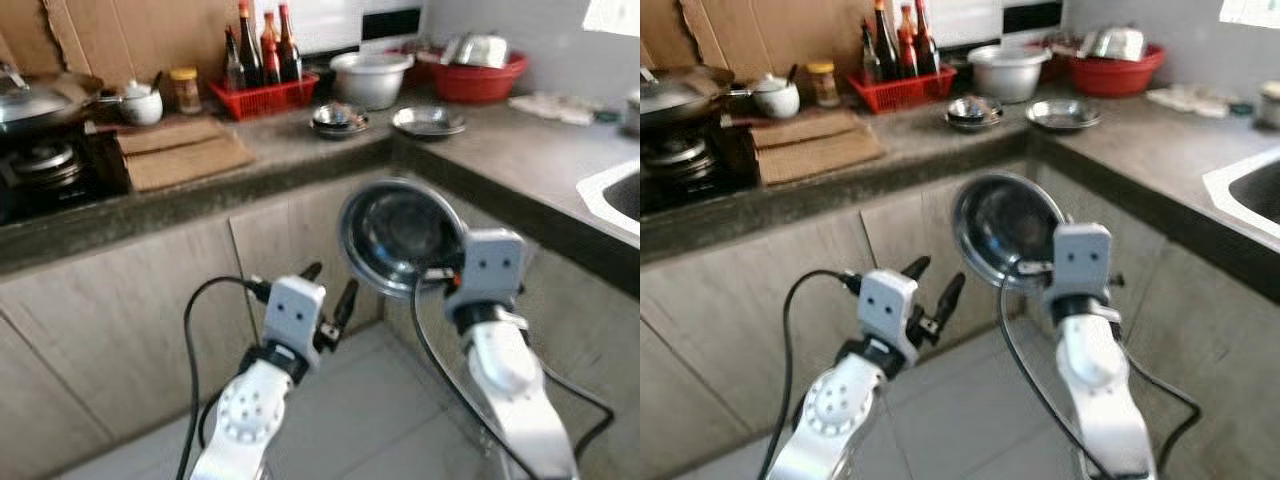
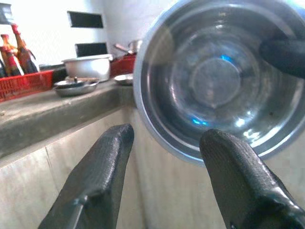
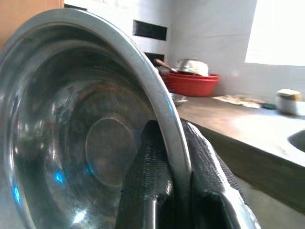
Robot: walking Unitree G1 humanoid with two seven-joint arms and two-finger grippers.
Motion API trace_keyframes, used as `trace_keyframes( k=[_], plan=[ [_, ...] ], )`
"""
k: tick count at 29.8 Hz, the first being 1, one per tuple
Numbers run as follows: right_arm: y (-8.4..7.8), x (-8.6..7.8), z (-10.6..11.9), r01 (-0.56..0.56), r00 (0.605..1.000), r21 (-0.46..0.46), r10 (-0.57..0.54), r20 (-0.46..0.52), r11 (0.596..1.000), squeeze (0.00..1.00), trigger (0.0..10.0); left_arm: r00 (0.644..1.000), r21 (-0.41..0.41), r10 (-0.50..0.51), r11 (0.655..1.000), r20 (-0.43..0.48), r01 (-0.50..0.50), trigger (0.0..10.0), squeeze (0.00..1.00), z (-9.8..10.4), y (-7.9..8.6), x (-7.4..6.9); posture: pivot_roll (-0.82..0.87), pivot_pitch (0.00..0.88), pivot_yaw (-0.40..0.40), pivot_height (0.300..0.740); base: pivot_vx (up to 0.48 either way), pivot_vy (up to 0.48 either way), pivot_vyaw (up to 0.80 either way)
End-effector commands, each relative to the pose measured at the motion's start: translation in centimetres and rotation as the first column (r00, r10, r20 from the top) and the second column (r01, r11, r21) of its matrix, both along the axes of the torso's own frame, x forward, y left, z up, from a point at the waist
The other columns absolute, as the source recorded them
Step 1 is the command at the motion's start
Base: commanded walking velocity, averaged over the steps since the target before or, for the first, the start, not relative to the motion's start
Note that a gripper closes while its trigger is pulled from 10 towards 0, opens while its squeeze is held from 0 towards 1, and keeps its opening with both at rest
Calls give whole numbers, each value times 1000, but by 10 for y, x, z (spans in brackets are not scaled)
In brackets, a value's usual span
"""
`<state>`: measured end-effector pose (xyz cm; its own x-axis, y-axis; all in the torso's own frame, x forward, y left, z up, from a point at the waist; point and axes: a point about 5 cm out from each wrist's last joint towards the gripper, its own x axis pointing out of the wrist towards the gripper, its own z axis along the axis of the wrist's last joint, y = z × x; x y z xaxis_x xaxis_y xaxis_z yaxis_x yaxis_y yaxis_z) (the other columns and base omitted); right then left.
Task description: Kitchen organization
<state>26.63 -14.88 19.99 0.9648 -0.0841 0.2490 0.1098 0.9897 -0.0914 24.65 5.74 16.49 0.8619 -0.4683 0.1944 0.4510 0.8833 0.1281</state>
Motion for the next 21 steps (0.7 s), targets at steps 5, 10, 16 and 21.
trace_keyframes(
  k=[5,10,16,21],
  plan=[
    [5,-1,7,-19,999,12,19,33,1000,0,10000,1000,9,8,1000,-1,-8,10000,0,0,2,1,-7,0,-21,740,0,0,0],
    [5,-1,6,-20,999,12,20,29,1000,0,10000,1000,13,6,1000,2,-6,10000,0,0,2,1,-9,0,-19,740,0,0,0],
    [5,-1,7,-21,999,8,21,33,1000,0,10000,1000,17,2,1000,5,-2,10000,0,0,1,1,-10,0,-16,740,0,0,0],
    [5,-1,7,-19,999,10,19,31,1000,0,10000,1000,18,-1,1000,10,1,10000,0,1,1,2,-11,0,-16,740,0,0,0]
  ],
)
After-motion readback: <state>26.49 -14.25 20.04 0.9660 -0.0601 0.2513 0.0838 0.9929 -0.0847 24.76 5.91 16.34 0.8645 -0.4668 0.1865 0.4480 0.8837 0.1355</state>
